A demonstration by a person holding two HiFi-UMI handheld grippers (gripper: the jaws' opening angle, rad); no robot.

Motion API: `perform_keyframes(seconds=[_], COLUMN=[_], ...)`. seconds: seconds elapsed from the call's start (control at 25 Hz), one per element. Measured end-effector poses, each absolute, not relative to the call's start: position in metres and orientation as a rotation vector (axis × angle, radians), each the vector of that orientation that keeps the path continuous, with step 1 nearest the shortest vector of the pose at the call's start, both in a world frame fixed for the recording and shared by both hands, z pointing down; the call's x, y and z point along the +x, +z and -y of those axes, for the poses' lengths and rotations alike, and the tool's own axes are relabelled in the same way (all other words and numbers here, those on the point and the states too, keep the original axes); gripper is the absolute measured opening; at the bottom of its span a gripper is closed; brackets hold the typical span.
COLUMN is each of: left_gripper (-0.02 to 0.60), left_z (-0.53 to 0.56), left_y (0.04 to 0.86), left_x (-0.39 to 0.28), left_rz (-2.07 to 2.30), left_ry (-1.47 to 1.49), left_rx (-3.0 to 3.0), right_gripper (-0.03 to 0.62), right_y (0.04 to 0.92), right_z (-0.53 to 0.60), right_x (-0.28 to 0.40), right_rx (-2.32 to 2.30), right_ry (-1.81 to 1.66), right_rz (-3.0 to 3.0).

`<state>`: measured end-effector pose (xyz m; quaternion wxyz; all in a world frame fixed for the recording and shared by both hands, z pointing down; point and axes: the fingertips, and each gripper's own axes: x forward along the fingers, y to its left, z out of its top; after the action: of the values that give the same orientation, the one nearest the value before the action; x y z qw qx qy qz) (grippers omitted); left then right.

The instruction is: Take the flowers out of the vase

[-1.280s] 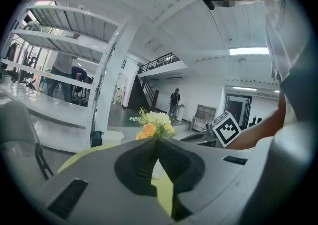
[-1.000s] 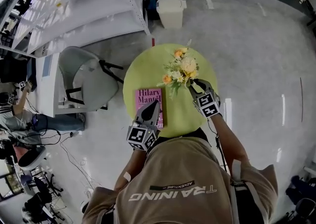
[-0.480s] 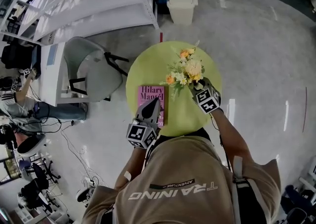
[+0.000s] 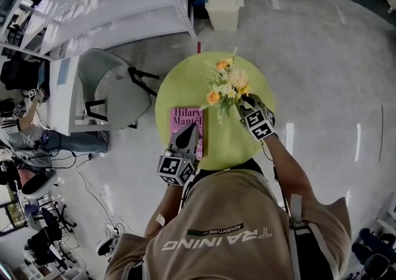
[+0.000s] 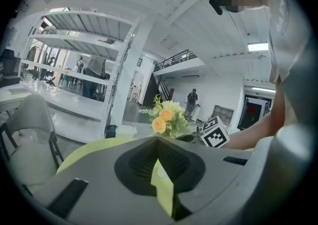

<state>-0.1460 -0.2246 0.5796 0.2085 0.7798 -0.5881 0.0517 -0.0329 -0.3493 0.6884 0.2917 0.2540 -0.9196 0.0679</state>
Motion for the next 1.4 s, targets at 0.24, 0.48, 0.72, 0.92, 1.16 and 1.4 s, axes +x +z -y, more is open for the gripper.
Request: perform_keyframes(seconds=[0.24,0.48,0.72,0.92,1.16,1.4], left_gripper=[0.002,0.002,0.002,0.002,0.002,0.002], left_z=[0.219,0.213,0.197,0.186,0.180,0.166], left_y=[0.578,0.571,0.567,0.567,0.560,0.562], left_x=[-0.140,-0.133,-0.133,-0.140,-0.154,-0.178], left_rz=[1.616,1.591,1.571,1.563,1.578,1.601], left_ry=[0.135,0.128,0.117,0.091,0.065,0.060], left_rx=[2.185,2.232,2.243,2.250,2.261,2.251], right_gripper=[0.040,0.040,0.035,0.034,0.034,0.034], right_y=[0.658,0.622,0.573,0.543,0.554,0.603], right_z=[0.349,0.348,0.342,0.326,0.298,0.261], right_x=[-0.033,-0.034,-0.035,-0.035,-0.034,-0.039], right_rx=[0.736,0.787,0.857,0.907,0.901,0.884], right_ry=[0.207,0.146,0.079,0.087,0.166,0.335], right_rz=[2.533,2.620,2.649,2.656,2.617,2.531])
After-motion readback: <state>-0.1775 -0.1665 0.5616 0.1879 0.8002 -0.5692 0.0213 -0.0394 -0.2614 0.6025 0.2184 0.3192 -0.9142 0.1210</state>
